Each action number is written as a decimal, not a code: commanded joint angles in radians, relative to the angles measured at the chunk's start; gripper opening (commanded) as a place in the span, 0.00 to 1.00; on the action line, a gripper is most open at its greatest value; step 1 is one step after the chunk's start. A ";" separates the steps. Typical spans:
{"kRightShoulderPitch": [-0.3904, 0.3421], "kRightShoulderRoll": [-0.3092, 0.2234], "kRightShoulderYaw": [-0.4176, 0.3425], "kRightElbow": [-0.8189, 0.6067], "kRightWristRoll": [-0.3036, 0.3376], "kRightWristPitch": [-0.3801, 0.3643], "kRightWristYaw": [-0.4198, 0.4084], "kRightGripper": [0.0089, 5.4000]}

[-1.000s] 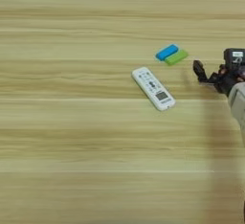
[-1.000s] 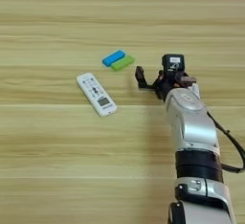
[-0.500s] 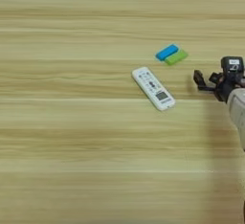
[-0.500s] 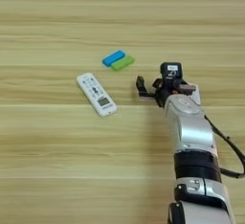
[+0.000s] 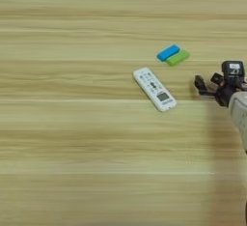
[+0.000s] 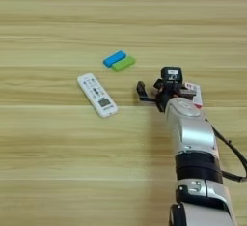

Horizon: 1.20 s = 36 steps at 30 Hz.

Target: Move the objects on the table

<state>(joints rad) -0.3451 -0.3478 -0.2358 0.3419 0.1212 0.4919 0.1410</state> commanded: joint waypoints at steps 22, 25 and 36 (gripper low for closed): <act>-0.127 -0.045 -0.044 0.064 0.046 0.034 0.048 1.00; -0.132 -0.046 -0.050 0.075 0.052 0.041 0.059 1.00; -0.138 -0.050 -0.054 0.094 0.055 0.037 0.073 0.86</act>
<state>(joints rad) -0.4151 -0.3609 -0.2843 0.4610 0.1683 0.5512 0.2070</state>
